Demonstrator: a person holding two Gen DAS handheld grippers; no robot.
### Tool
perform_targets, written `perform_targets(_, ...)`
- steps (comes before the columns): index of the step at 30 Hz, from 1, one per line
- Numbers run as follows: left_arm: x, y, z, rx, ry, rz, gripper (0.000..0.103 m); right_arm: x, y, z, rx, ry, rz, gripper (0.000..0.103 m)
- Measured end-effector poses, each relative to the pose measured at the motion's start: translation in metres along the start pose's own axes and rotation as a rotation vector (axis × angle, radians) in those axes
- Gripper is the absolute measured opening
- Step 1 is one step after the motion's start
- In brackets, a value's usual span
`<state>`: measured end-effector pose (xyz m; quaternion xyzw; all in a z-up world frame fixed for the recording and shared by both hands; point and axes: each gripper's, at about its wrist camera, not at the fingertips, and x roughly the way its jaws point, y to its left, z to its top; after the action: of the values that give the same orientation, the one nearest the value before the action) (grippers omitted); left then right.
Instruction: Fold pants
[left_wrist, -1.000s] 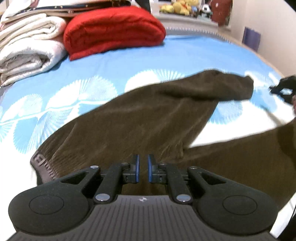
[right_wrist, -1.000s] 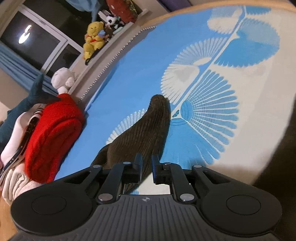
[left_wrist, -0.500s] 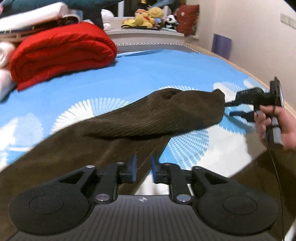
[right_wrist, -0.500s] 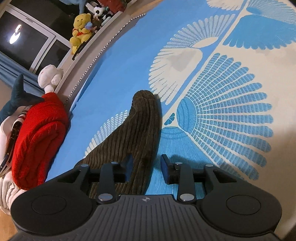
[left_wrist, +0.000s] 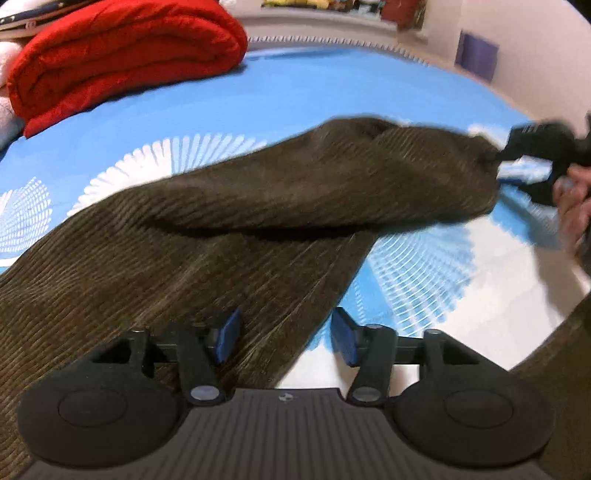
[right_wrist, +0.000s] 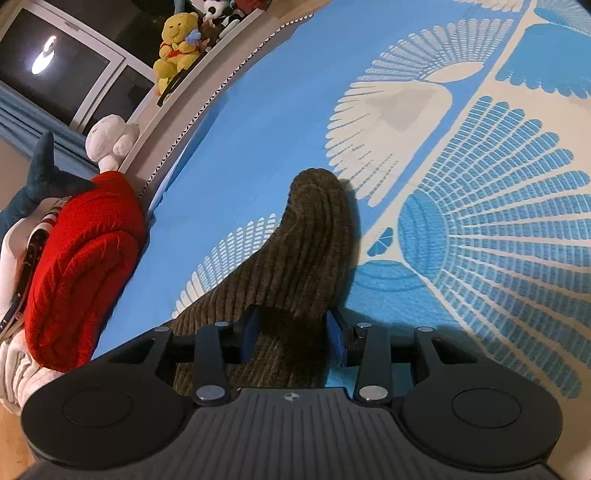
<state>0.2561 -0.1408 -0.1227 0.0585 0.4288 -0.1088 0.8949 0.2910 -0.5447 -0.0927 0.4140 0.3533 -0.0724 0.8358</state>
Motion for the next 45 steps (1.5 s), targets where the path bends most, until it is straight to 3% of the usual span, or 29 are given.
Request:
perform_targets(1, 0.001, 0.000, -0.001, 0.012, 0.002, 0.013, 0.046, 0.000, 0.002, 0.000, 0.000, -0.004, -0.005, 0.026)
perform_targets(2, 0.001, -0.001, 0.000, 0.024, 0.001, 0.015, 0.028, 0.000, 0.006, 0.001, 0.001, -0.008, -0.008, 0.020)
perform_targets(4, -0.003, 0.001, 0.004, 0.040, 0.009, 0.025, 0.010, -0.005, 0.017, 0.006, 0.000, -0.028, 0.003, 0.010)
perform_targets(9, -0.051, 0.022, 0.020, 0.059, -0.081, 0.020, 0.008, -0.051, 0.072, 0.027, -0.081, -0.165, 0.133, 0.007)
perform_targets(11, -0.071, 0.029, 0.017, 0.123, -0.093, 0.014, 0.008, -0.081, 0.094, 0.022, -0.153, -0.251, 0.134, 0.007)
perform_targets(12, -0.079, 0.034, 0.013, 0.159, -0.080, 0.012, 0.008, -0.096, 0.099, 0.016, -0.181, -0.295, 0.109, 0.007)
perform_targets(13, -0.083, 0.038, 0.010, 0.176, -0.053, -0.011, 0.008, -0.106, 0.100, 0.008, -0.196, -0.331, 0.030, 0.007)
perform_targets(14, -0.085, 0.043, 0.005, 0.185, -0.004, -0.041, 0.008, -0.109, 0.095, -0.001, -0.171, -0.314, -0.098, 0.007)
perform_targets(15, -0.083, 0.046, -0.001, 0.197, 0.057, -0.055, 0.008, -0.104, 0.083, -0.008, -0.113, -0.239, -0.204, 0.007)
perform_targets(17, -0.076, 0.049, -0.013, 0.232, 0.134, -0.069, 0.009, -0.091, 0.047, -0.022, 0.026, -0.056, -0.348, 0.008)
perform_targets(19, -0.068, 0.052, -0.021, 0.218, 0.178, -0.100, 0.010, -0.084, 0.011, -0.030, 0.138, 0.048, -0.376, 0.011)
perform_targets(21, -0.067, 0.054, -0.021, 0.195, 0.183, -0.105, 0.012, -0.089, -0.010, -0.028, 0.196, 0.037, -0.360, 0.015)
perform_targets(24, -0.070, 0.056, -0.014, 0.172, 0.173, -0.109, 0.018, -0.093, -0.025, -0.015, 0.138, -0.030, -0.324, 0.040)
perform_targets(29, -0.071, 0.040, -0.014, 0.192, 0.131, -0.130, 0.052, -0.097, -0.055, 0.014, 0.260, -0.146, -0.255, 0.044)
perform_targets(34, -0.072, 0.013, -0.018, 0.248, 0.081, -0.141, 0.061, -0.078, -0.073, 0.030, 0.272, -0.090, -0.156, 0.047)
perform_targets(37, -0.073, 0.003, -0.016, 0.264, 0.053, -0.151, 0.062, -0.077, -0.064, 0.039, 0.200, -0.098, -0.186, 0.047)
perform_targets(41, -0.077, -0.008, -0.011, 0.274, 0.011, -0.174, 0.065, -0.084, -0.043, 0.047, -0.008, -0.157, -0.202, 0.054)
perform_targets(43, -0.076, -0.013, -0.010, 0.280, 0.004, -0.186, 0.065, -0.074, -0.036, 0.049, -0.103, -0.127, -0.168, 0.071)
perform_targets(45, -0.073, -0.017, -0.011, 0.280, 0.003, -0.188, 0.067, -0.059, -0.034, 0.048, -0.155, -0.083, -0.148, 0.081)
